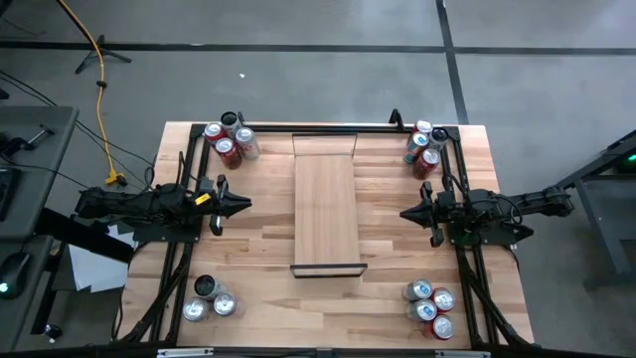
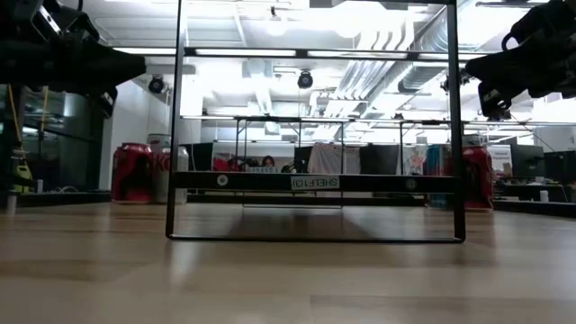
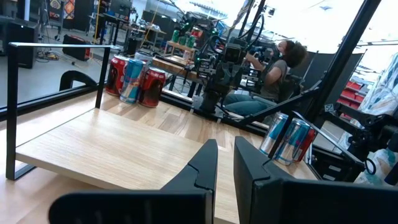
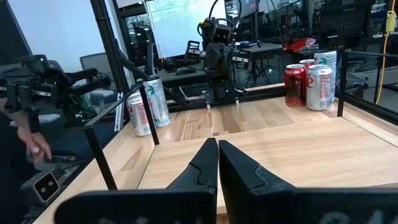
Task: Place canned beverage on shelf
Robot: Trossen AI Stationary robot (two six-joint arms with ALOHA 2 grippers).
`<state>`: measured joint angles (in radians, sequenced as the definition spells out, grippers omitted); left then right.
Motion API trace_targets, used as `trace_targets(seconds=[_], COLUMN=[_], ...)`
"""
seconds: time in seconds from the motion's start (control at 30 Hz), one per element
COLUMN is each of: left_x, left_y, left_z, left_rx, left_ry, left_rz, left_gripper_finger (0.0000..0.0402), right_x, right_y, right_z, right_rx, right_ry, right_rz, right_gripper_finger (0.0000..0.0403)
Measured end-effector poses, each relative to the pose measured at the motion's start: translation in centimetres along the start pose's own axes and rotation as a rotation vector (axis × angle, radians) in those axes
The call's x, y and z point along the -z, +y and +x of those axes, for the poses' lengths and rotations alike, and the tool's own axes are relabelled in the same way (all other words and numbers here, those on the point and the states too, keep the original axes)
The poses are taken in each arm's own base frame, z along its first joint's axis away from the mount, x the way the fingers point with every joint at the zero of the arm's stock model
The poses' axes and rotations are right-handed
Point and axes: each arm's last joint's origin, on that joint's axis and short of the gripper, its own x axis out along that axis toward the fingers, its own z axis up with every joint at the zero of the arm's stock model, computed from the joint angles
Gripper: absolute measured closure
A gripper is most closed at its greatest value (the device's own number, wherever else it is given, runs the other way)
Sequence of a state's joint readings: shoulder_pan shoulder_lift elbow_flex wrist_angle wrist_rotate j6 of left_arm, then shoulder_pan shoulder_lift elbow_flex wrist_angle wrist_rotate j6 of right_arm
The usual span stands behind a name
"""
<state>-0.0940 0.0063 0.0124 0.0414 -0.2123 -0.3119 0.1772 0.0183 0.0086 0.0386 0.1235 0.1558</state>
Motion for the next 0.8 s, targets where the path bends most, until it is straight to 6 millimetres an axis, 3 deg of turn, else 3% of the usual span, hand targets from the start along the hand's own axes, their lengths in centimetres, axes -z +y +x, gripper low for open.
trace_targets(seconds=[0.8], left_x=[-0.09], left_y=[-0.02], left_z=[0.00], left_rx=[0.002], left_ry=[-0.009], left_rz=[-0.004], left_gripper_finger=[0.0394], right_x=[0.00], right_y=[0.00], right_z=[0.00], right_rx=[0.000], right_ry=[0.000], right_rz=[0.000], right_gripper_finger=[0.0402])
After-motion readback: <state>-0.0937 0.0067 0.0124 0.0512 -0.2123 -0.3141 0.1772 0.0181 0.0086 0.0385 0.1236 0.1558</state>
